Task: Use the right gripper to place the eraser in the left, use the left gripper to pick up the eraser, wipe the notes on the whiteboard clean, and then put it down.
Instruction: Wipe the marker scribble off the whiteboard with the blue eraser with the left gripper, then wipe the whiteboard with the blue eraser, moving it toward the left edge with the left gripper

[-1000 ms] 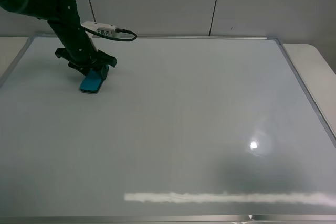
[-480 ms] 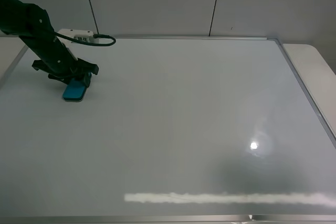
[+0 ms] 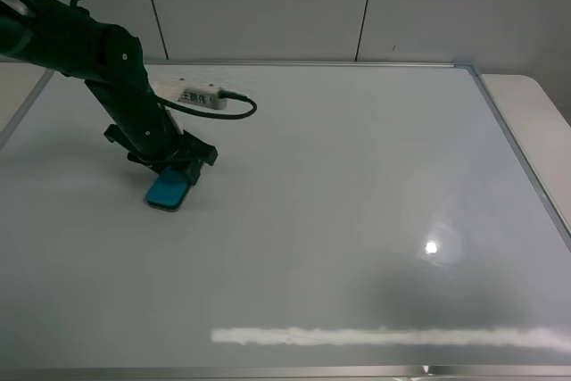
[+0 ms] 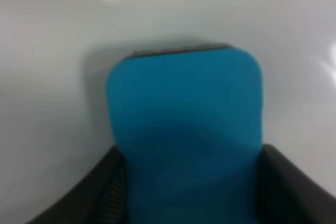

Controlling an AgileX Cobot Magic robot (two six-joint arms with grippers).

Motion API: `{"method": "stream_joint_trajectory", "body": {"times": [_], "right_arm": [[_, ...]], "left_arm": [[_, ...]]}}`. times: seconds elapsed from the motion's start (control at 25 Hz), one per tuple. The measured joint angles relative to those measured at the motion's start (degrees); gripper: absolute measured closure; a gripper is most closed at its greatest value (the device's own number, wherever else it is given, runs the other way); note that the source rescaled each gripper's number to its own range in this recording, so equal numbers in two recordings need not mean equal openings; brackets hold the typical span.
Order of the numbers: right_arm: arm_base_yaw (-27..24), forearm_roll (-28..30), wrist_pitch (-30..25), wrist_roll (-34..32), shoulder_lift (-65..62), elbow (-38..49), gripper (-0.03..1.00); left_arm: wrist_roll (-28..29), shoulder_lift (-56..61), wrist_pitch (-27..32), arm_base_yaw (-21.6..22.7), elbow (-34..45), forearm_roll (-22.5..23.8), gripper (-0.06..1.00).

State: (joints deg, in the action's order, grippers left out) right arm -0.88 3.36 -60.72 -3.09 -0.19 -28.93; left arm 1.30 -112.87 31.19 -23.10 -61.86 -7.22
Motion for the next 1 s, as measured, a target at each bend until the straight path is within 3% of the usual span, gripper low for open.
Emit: {"method": "stream_joint_trajectory", "body": {"times": [0.24,0.52,0.64,1.0], "right_arm": [[0.0,0.0,0.0,0.0,0.0,0.0,-0.03],[0.0,0.0,0.0,0.0,0.0,0.0,-0.03],[0.0,0.0,0.0,0.0,0.0,0.0,-0.03],[0.0,0.0,0.0,0.0,0.0,0.0,-0.03]], "left_arm": [[2.8,3.0,3.8,-5.0,1.2,-2.1,0.93],[18.2,8.8,5.5,-5.5,1.5,-2.8,0.93],[19.6,9.9,5.9,-4.0,1.5,-2.9,0.93],[19.9,10.5,5.3,-0.7,1.7,5.2,0.93]]}}
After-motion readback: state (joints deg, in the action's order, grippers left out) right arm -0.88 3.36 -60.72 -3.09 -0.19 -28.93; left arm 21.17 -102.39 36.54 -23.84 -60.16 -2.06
